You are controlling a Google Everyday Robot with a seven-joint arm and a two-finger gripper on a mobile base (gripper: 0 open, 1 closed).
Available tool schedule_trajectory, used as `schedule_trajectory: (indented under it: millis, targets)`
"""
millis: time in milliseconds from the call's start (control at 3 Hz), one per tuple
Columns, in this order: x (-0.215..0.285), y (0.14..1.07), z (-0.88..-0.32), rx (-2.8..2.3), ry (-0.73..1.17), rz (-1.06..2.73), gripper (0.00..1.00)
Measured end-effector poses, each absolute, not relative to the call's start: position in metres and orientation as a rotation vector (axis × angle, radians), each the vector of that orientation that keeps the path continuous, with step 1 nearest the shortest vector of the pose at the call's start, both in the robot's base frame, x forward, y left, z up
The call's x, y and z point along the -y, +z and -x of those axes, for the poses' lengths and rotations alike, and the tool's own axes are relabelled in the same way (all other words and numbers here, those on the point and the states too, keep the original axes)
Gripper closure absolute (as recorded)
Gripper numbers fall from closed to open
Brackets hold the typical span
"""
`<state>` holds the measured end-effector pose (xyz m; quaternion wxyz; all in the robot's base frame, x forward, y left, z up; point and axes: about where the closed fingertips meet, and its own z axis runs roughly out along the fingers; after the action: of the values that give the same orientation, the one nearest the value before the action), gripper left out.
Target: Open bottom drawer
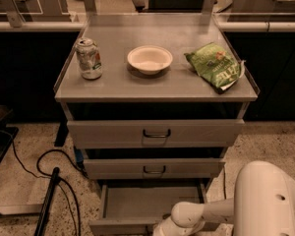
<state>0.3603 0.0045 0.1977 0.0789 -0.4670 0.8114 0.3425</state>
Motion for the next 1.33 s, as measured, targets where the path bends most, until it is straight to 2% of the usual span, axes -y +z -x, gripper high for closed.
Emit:
schedule_trajectory:
  millis: [333, 1333]
  targets:
    - [-0.011, 0.225, -0.32, -2.395, 1.179, 1.437, 0.0]
    - [0.0, 0.225, -0.292, -2.447, 1.138, 1.462, 0.0]
